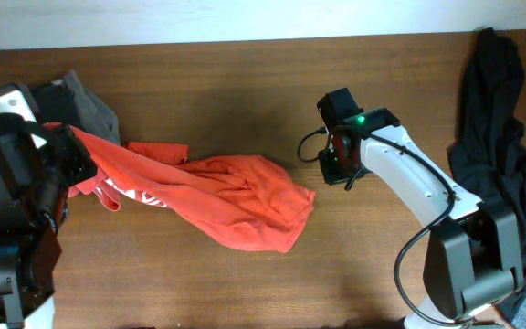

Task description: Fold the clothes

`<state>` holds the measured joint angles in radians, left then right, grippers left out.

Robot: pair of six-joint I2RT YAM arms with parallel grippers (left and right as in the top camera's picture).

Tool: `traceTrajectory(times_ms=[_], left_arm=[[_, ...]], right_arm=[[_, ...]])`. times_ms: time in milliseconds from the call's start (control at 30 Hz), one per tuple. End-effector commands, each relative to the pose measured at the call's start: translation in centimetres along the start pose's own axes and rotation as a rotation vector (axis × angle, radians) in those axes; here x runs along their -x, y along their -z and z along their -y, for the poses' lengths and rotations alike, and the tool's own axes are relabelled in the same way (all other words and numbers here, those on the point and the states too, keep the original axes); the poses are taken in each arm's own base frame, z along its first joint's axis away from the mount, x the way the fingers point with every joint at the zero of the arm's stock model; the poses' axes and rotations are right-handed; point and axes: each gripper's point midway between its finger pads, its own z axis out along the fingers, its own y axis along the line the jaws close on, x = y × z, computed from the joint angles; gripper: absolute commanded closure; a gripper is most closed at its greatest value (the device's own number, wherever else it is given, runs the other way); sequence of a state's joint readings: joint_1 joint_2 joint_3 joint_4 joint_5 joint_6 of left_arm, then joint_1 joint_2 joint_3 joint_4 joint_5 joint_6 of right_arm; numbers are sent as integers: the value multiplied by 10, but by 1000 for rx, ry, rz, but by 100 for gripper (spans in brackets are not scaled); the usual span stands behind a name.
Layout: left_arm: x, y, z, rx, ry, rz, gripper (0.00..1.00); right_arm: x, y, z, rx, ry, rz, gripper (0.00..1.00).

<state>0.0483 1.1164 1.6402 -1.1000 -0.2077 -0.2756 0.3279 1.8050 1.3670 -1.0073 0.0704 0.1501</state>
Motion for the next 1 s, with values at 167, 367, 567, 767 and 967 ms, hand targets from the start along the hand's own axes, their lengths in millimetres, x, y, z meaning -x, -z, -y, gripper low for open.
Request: traceTrajectory(times_ms=[167,367,567,767,967], left_arm=[[10,7,-5,21,-5,36,99],[7,8,-6,24,-8,27,99],[6,8,-6,25,-9,21,99],[5,7,-5,19,-9,17,99],[5,7,-5,20,-10,15,100]], right_arm=[[-7,17,-56,310,132,-8,57],[-18,-2,-86,318,214,-31,44],[-25,-23,-113,318,287,-50,44],[-29,-47,-119,289,308,-88,44],[-40,-76,-117,268,303,-168,70]])
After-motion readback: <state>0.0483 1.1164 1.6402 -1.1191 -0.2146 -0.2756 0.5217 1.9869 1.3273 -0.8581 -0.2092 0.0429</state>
